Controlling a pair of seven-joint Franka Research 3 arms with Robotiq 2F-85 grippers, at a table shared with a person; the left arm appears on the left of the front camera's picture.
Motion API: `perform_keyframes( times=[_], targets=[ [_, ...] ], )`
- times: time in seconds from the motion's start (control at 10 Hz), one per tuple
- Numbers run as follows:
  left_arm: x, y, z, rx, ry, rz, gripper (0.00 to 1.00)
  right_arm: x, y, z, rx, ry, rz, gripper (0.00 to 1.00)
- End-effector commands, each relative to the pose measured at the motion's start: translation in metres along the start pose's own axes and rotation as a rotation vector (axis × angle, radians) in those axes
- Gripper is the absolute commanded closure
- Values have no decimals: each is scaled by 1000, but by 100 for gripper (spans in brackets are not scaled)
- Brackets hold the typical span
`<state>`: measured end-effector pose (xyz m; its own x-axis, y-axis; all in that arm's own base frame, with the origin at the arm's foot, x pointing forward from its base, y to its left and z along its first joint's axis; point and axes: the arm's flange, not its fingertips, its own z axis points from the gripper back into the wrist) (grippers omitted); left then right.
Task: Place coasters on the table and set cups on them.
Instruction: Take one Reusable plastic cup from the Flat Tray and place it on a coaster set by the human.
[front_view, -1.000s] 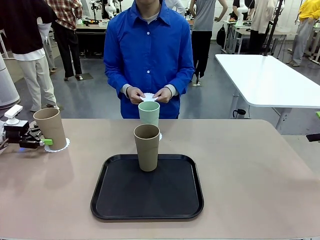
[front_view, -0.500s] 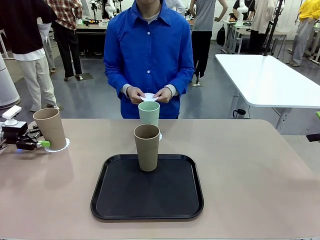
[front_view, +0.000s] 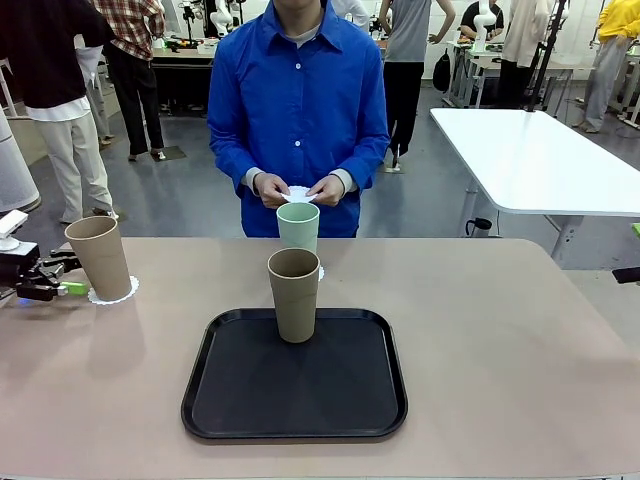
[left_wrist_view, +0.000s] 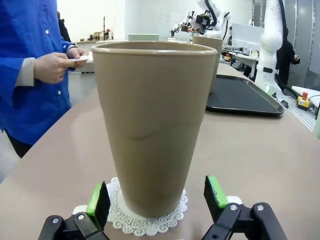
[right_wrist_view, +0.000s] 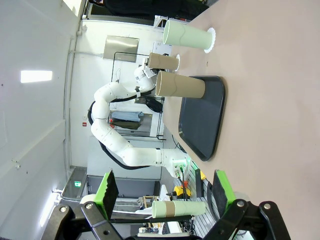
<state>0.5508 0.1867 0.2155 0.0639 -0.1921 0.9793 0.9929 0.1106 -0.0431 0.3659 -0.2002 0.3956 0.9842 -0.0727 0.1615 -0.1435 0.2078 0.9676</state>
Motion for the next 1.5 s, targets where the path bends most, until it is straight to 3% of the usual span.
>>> perform_keyframes(
  times=[0.0, 0.4, 0.5, 0.7, 0.9, 1.4],
  targets=[
    [0, 3, 8, -1, 0, -13, 0, 0, 0, -1, 9, 0, 3, 0],
    [30, -24, 36, 99, 126, 21, 0, 0, 0, -1, 9, 0, 3, 0],
    [54, -43, 39, 191, 208, 84, 0, 0, 0, -1, 9, 0, 3, 0],
    [100, -73, 50, 281, 314, 80, 0, 0, 0, -1, 9, 0, 3, 0],
    [132, -95, 47, 292, 419, 122, 0, 0, 0, -1, 9, 0, 3, 0],
    [234, -161, 16, 270, 762, 2, 0, 0, 0, -1, 9, 0, 3, 0]
  ],
)
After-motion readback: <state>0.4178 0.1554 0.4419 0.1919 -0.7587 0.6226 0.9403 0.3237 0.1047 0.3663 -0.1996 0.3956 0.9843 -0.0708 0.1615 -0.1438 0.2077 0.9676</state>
